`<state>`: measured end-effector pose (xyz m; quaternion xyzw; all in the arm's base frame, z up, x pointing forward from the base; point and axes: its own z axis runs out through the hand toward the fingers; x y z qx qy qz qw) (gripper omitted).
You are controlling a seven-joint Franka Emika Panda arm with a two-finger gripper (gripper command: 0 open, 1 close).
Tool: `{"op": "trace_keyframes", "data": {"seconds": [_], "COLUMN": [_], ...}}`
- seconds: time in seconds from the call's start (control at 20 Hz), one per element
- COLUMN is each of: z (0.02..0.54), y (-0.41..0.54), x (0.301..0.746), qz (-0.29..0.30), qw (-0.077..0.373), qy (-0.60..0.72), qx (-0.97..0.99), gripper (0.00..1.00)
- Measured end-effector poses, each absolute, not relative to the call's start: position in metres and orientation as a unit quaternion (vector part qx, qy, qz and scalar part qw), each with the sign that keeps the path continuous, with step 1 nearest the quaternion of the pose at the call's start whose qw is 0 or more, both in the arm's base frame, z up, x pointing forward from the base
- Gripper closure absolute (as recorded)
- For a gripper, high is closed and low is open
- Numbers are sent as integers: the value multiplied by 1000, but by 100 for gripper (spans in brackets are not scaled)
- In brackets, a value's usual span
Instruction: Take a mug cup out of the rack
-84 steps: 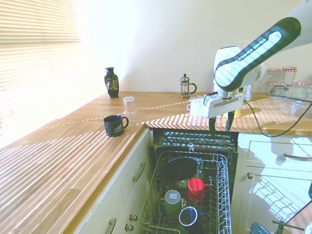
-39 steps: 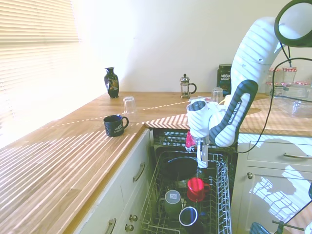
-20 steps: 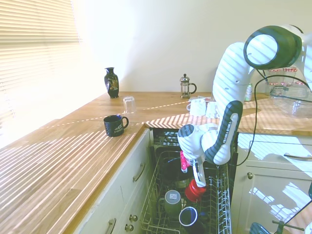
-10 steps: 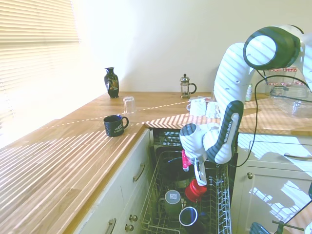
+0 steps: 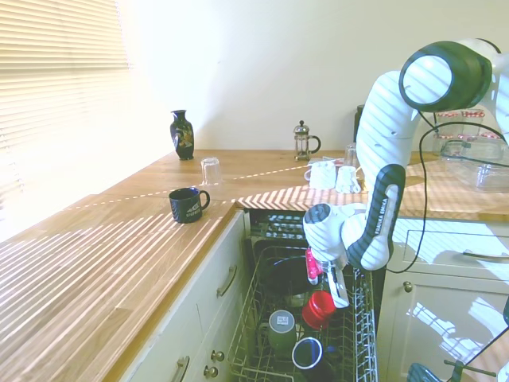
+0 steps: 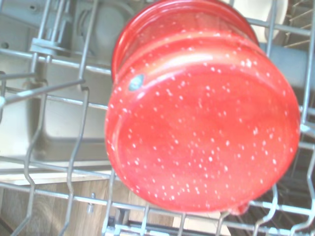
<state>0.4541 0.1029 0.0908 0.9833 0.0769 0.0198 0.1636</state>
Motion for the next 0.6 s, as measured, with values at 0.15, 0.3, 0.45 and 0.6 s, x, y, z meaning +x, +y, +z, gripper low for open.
{"op": "trace_keyframes", "data": {"seconds": [0.15, 0.3, 0.45, 0.6], "z": [93, 89, 75, 63], "y": [111, 117, 114, 110], "x": [457, 460, 457, 459], "qz": [27, 28, 19, 15], "qw": [159, 155, 151, 145], "qy": [83, 88, 87, 83], "qx": [983, 984, 984, 986], "gripper": [0, 0, 0, 0]}}
